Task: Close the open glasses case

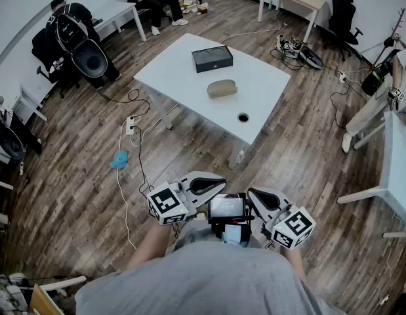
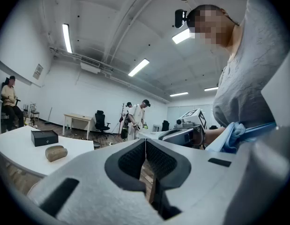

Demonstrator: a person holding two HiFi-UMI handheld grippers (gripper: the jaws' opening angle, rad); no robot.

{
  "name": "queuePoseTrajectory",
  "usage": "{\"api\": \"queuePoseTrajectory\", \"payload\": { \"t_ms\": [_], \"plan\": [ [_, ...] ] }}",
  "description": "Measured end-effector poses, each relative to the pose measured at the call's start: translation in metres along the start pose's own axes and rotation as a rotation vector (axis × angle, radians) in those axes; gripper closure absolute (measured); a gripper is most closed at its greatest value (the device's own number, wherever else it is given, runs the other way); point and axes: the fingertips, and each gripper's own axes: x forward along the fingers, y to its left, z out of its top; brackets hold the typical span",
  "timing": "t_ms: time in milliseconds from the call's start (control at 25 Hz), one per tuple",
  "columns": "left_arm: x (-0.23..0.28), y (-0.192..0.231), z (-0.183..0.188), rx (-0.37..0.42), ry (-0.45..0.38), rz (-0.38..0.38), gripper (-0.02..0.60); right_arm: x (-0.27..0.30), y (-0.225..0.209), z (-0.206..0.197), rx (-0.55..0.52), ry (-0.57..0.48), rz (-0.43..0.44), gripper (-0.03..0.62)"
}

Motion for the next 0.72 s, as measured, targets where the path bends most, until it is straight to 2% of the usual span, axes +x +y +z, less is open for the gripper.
{"api": "queuePoseTrajectory", "payload": {
  "t_ms": [320,520,720],
  "plan": [
    [-0.001,0.002,0.003,0.014,0.007,-0.009,0.561,0.002,-0.002,0.005,-0.015,0.000,-0.001,0.565],
    [-0.002,0.000,0.002,0.007,0.011,-0.016,0.561,0.001,-0.003,0.006,0.015,-0.006,-0.008,0.563],
    [0.001,0.002,0.004,0.014,0.012,-0.023,0.561,-0.002,-0.008,0.017,0.060,-0.079,0.000,0.562]
  ]
}}
